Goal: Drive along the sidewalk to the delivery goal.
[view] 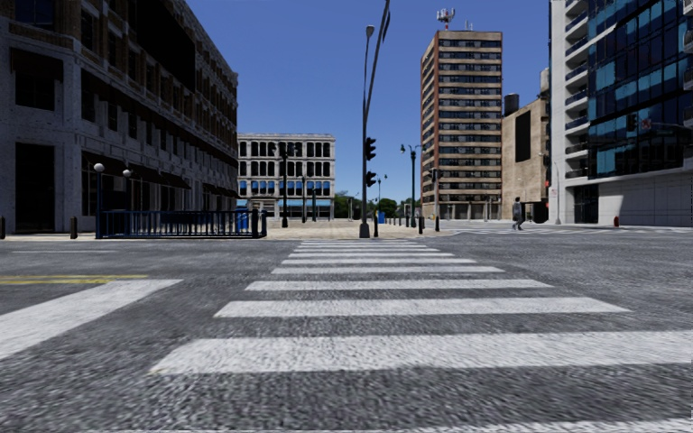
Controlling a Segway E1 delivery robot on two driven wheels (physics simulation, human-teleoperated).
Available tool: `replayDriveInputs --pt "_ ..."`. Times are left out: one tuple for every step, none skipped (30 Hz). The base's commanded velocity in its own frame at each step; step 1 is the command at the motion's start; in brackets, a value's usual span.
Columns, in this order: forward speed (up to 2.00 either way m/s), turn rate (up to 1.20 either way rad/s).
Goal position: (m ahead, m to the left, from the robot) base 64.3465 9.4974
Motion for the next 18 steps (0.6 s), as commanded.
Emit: replayDriveInputs --pt "1.5 0.12" --pt "1.5 0.09" --pt "1.5 0.03" --pt "1.5 0.0" --pt "1.5 0.0" --pt "1.5 0.0" --pt "1.5 0.0" --pt "1.5 0.0" --pt "1.5 0.0" --pt "1.5 0.0" --pt "1.5 0.0" --pt "1.5 0.0" --pt "1.5 0.0" --pt "1.5 0.0" --pt "1.5 0.0" --pt "1.5 0.0" --pt "1.5 0.0" --pt "1.5 0.0"
